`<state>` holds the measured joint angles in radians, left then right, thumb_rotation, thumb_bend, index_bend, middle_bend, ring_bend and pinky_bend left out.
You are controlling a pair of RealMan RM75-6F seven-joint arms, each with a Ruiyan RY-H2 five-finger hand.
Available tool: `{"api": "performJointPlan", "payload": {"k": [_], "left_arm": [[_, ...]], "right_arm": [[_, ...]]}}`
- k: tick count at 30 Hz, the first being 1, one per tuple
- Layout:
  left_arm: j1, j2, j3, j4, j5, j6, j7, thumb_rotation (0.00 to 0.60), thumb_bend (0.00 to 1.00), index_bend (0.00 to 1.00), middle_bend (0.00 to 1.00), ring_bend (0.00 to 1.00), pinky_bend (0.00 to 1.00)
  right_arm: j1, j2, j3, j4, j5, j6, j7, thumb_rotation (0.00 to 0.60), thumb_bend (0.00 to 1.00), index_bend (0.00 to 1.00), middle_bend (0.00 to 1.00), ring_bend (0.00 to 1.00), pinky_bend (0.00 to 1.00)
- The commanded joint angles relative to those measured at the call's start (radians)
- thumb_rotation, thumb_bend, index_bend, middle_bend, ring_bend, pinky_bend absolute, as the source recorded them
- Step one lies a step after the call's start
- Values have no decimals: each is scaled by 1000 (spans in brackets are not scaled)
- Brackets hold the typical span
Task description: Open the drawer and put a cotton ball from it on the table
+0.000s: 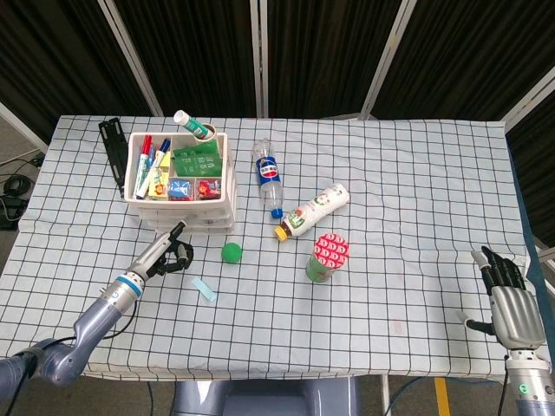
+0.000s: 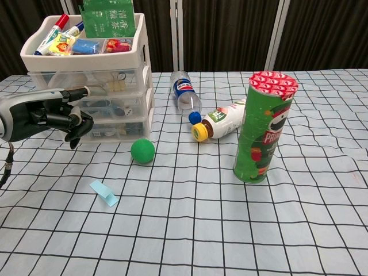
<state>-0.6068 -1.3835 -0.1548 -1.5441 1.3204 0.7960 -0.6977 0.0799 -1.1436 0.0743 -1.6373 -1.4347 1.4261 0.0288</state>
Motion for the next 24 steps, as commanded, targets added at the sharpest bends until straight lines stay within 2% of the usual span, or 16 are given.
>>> {"api": "performJointPlan", "payload": {"k": [1, 17, 24], "left_arm": [[0, -1, 3, -6, -2, 0, 4, 600, 1000, 59, 764, 722, 595], [19, 16, 31, -30, 32, 25, -12, 600, 1000, 90, 764, 722, 594], [37, 27, 64, -35, 74, 46, -28, 600, 1000, 90, 764, 722, 595]], "right_arm": [[-1, 3, 1, -1, -1, 1, 5, 600, 38, 0, 0, 0, 0], [-1, 3, -4, -5, -6, -1, 3, 600, 39, 0, 0, 0, 0], [0, 1, -5, -6, -4, -3, -2, 600, 38, 0, 0, 0, 0]]}}
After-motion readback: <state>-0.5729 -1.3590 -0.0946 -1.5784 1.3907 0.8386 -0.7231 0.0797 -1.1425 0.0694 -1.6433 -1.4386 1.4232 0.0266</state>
